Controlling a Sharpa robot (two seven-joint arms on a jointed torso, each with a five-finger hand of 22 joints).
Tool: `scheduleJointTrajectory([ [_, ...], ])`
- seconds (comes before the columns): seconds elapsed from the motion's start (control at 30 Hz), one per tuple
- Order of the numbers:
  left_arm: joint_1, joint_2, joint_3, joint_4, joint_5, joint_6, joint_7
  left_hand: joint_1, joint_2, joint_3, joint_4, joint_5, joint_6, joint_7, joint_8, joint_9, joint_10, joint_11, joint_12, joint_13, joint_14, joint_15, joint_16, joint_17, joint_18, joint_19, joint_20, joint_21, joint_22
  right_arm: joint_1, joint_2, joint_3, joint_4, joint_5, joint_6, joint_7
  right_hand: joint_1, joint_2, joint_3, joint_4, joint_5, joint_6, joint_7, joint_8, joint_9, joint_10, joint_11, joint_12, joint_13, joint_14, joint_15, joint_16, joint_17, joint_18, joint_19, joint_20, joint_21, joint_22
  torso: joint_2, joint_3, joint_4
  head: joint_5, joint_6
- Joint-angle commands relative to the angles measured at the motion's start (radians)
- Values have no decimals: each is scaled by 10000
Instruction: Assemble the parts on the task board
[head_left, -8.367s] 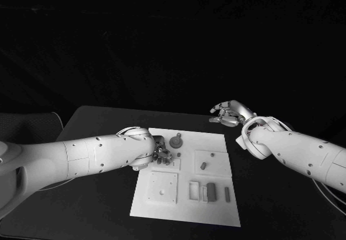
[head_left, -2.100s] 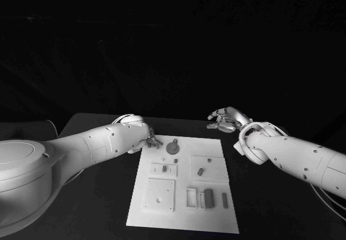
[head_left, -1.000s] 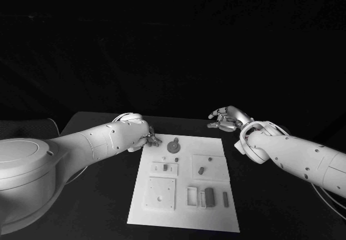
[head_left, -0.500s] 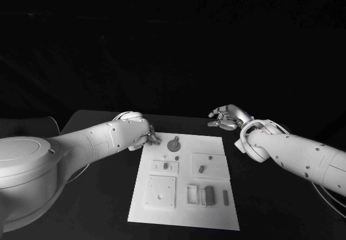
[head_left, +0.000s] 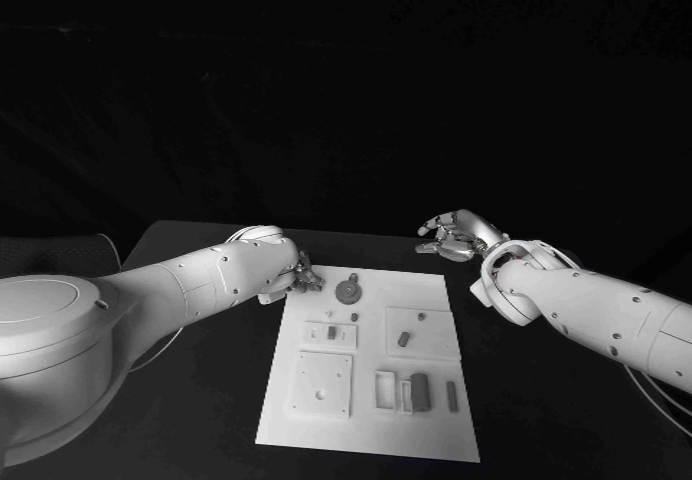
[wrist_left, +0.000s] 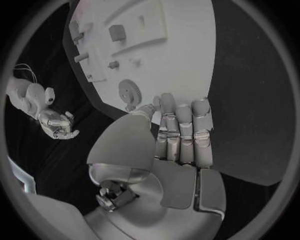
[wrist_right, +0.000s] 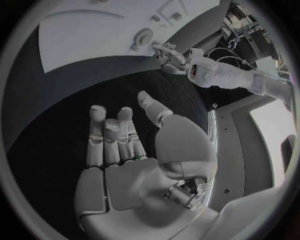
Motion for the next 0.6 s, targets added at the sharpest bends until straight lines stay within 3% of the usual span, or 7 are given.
scheduleJointTrajectory([
  [0.03,-17,-65,37,117,795,-347,47,-1378,17,2813,-3095,123,117,-7,68,29,102,-59,93,35,130,-106,90,21,473,134,-87,138,189,4,-17,3,5,-61,115,26,-52,22,-29,1,13,-131,221,17,-14,-21,41,64,-10,43,-20,7,-13,164,-9,-65,-44,40,-4,3,-3,-16,14],
  [0.13,-8,-177,65,250,912,-560,30,-2183,66,3370,-3844,769,239,-29,148,117,227,-150,203,89,282,-177,200,56,490,359,-146,296,198,4,-31,3,1,-61,117,25,-53,22,-28,1,13,-131,222,17,-14,-21,41,65,-11,43,-20,7,-13,164,-9,-65,-44,40,-12,4,6,-10,64],
  [0.2,9,-282,84,373,1142,-650,3,-2443,33,3562,-4112,1028,315,-76,203,173,294,-177,301,141,347,-219,273,76,500,452,-184,389,205,4,-37,3,-1,-61,113,25,-54,21,-29,0,13,-132,222,17,-15,-21,41,65,-11,43,-20,7,-13,164,-9,-65,-44,40,-18,6,11,-1,60],
  [0.4,142,-666,160,899,1402,-775,-47,-2668,-65,3764,-4435,1356,445,-143,288,263,393,-245,458,223,451,-294,402,115,516,593,-251,549,209,4,-77,3,-10,-61,115,18,-59,21,-29,0,13,-132,222,17,-16,-21,41,65,-12,43,-20,7,-14,164,-9,-65,-44,41,-9,4,13,8,97],
  [0.6,260,-912,160,1291,1402,-911,-107,-2685,-111,3804,-4516,1416,485,-166,311,289,430,-268,501,244,490,-322,435,123,525,643,-276,603,209,4,-93,3,-14,-61,105,17,-67,22,-29,3,13,-132,222,18,-18,-21,41,66,-13,43,-20,7,-14,164,-8,-65,-44,41,-20,-6,23,30,124],
])
